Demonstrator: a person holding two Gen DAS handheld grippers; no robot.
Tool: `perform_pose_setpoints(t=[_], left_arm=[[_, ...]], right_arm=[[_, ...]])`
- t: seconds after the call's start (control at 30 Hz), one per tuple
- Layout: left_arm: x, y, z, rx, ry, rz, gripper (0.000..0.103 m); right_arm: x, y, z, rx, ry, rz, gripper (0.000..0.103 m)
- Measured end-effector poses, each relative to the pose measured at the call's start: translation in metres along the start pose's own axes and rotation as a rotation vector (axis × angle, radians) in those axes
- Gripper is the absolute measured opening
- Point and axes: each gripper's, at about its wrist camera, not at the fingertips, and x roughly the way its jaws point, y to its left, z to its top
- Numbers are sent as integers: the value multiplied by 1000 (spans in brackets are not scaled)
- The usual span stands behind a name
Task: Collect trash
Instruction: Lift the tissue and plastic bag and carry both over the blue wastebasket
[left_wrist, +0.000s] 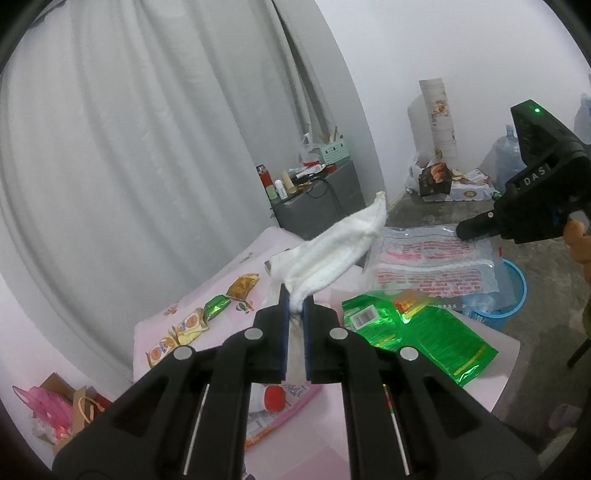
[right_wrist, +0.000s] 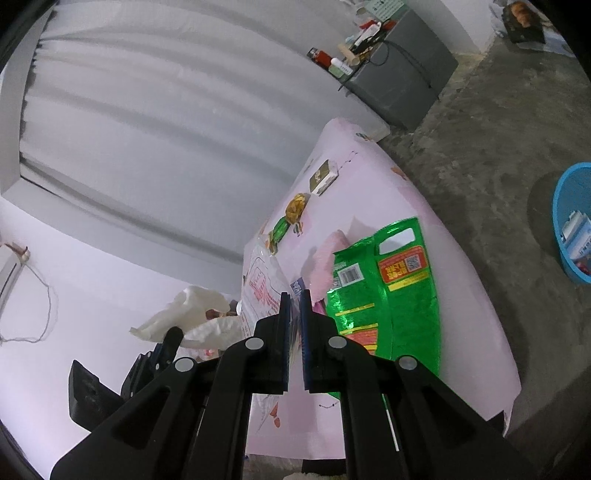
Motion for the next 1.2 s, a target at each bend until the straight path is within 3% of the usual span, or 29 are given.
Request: perform_pose_setpoints(t=[0.57,1.2], left_arm=[[21,-15,6,0,-30,-144,5],[32,-66,46,101,-79,-197,5]], right_arm=[[-34,-37,-31,130,-111,-13,6],[-65,-76,-27,205,-194,33,6]])
